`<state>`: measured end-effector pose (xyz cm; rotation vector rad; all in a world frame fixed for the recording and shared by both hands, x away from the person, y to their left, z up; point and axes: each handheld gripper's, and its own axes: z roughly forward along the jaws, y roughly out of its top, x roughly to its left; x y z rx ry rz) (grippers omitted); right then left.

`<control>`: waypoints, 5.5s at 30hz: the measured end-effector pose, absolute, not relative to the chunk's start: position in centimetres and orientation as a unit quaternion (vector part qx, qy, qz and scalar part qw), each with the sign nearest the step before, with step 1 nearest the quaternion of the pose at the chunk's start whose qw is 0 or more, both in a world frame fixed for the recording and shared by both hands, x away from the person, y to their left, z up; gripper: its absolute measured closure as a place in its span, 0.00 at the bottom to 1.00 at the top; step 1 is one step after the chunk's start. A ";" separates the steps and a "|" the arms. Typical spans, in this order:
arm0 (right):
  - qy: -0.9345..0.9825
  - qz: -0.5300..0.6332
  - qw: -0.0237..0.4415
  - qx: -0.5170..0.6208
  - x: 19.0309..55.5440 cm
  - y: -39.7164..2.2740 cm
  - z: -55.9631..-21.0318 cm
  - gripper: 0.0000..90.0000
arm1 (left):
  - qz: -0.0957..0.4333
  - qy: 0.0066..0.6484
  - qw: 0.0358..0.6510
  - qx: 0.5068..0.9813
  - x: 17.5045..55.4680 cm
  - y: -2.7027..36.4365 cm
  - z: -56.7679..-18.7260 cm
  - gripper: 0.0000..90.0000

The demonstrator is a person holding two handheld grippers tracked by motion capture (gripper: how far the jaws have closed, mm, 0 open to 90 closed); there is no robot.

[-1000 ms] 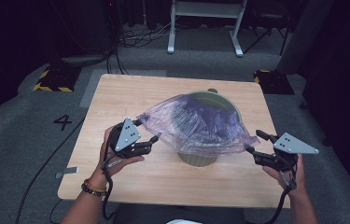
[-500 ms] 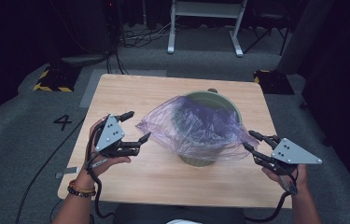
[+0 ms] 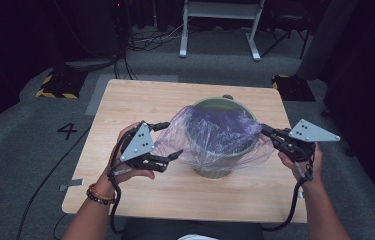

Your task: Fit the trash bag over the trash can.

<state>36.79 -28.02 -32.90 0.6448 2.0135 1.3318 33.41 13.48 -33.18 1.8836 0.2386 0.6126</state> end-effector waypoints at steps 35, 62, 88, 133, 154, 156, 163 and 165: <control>0.777 0.490 0.267 0.290 40.5 -27.4 -33.1 0.97 | 0.281 0.067 0.421 0.860 33.9 9.4 -35.4 0.30; 0.773 0.482 0.262 0.320 43.0 -27.9 -33.3 0.98 | 0.257 0.167 0.522 0.796 40.0 12.6 -32.7 1.00; 0.776 0.448 0.221 0.386 46.7 -29.4 -37.9 0.98 | 0.203 0.299 0.461 0.810 48.4 9.9 -38.9 1.00; 0.846 0.422 0.256 0.199 39.3 -28.6 -41.1 0.38 | 0.185 0.177 0.467 0.846 40.4 10.3 -40.9 0.29; 0.864 0.418 0.205 0.194 38.8 -28.7 -44.6 1.00 | 0.173 0.138 0.375 0.900 40.3 9.2 -44.4 1.00; 0.866 0.412 0.200 0.201 38.9 -28.8 -45.0 1.00 | 0.169 0.139 0.367 0.904 40.3 9.3 -45.0 1.00; 0.856 0.421 0.183 0.238 39.5 -29.5 -46.1 1.00 | 0.165 0.157 0.368 0.901 40.2 10.1 -45.9 1.00; 0.848 0.440 0.181 0.235 39.3 -29.9 -45.8 0.91 | 0.163 0.166 0.397 0.888 40.1 11.1 -45.5 0.96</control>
